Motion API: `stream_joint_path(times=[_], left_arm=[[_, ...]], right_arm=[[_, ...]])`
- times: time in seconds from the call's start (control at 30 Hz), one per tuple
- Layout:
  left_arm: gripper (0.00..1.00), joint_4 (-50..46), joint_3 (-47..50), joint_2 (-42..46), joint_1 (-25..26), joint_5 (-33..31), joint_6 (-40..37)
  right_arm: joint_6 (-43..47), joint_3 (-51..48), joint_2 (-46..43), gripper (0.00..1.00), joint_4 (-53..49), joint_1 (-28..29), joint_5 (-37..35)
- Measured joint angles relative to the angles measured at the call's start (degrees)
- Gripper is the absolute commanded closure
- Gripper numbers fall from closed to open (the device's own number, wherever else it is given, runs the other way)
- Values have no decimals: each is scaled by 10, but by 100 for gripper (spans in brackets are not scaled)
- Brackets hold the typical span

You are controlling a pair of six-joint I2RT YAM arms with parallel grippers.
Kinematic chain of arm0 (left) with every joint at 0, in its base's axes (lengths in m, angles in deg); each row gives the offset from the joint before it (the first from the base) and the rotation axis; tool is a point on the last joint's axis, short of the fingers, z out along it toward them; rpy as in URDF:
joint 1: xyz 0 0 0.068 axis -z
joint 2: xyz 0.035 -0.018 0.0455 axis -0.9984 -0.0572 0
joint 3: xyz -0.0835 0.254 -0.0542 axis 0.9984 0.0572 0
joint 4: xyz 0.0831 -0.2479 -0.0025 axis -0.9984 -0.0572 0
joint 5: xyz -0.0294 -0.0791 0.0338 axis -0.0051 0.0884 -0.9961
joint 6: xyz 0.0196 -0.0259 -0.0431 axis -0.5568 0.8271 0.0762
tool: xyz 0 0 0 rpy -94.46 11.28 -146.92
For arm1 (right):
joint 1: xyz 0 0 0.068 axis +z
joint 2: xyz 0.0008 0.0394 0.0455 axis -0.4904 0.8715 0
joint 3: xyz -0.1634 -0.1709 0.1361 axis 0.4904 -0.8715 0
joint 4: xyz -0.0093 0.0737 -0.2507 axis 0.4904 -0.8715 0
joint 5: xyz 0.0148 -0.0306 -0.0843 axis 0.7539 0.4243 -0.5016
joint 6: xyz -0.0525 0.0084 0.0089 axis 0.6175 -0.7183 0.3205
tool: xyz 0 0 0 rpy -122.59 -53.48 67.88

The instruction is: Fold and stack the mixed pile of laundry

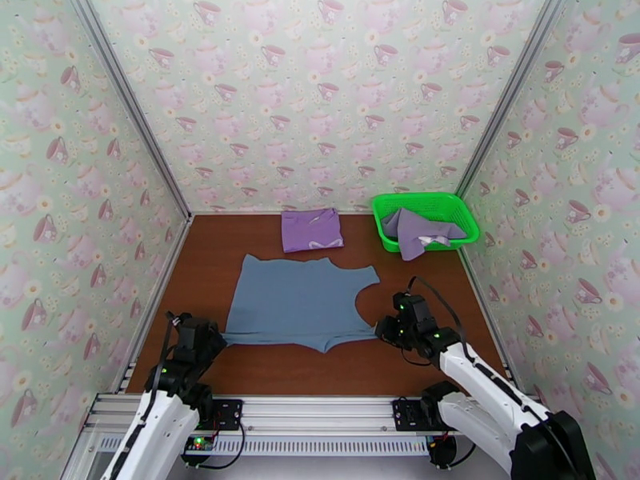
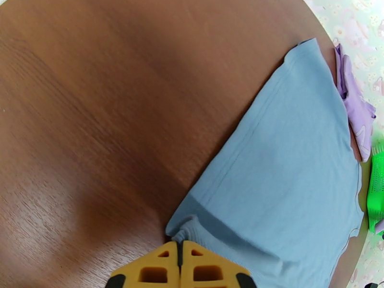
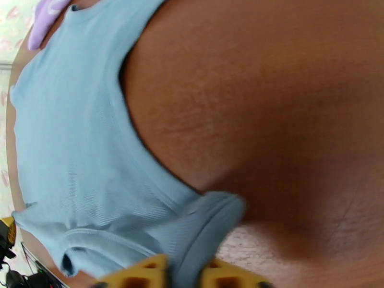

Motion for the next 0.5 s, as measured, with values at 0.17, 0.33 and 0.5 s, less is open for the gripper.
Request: stream_joint_path(times=[0.17, 0.33, 0.5], left_arm=[[100, 3, 4, -3, 0, 9, 0], [100, 11, 21, -9, 0, 25, 1], [100, 11, 31, -7, 0, 33, 5]], right_arm=[[21, 3, -12, 28, -30, 7, 33], [62, 54, -42, 24, -67, 46, 63], [124, 161, 43, 30, -70, 182, 43]])
